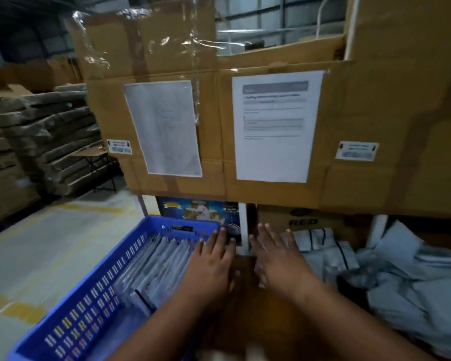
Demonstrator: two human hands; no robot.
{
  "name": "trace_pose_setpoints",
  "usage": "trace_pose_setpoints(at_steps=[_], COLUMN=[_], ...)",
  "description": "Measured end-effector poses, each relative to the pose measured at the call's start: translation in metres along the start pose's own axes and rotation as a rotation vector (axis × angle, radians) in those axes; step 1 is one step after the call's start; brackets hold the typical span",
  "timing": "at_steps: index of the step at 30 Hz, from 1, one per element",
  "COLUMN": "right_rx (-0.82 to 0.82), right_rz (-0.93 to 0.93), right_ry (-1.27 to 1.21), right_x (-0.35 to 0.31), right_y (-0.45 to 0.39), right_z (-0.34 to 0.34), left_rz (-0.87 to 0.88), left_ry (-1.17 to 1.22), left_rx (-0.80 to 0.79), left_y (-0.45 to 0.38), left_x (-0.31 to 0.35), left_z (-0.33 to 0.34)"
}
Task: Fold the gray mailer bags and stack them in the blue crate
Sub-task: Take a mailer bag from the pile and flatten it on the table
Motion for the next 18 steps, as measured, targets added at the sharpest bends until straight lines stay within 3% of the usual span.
trace_pose_setpoints(at_steps=[3,12,15,18], right_rx=[-0.061,-0.361,-0.377,-0.353], right_rz=[0.091,0.366,0.424,0.398], right_ry=[-0.014,-0.119,-0.138,-0.142], right_x=[0.028,0.113,0.13,0.14], right_y=[0.047,0.125,0.122,0.097], right_z=[0.018,0.108,0.133,0.146], left_rz=[0.044,0.043,0.03,-0.052], left_ry=[0.042,0.174,0.234,0.283], left_rx=[-0.045,-0.492,-0.544,-0.446], left_y=[0.002,-0.02,-0.04,-0.07], left_x=[0.052,0.13,0.124,0.107], left_z=[0.03,0.094,0.114,0.138])
Point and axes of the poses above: each hand's wrist, its own y-axis away from the middle knuckle, its own z-axis out of the palm, x = y × z, the point moved 1 cm from there along -y, towards the middle knuckle
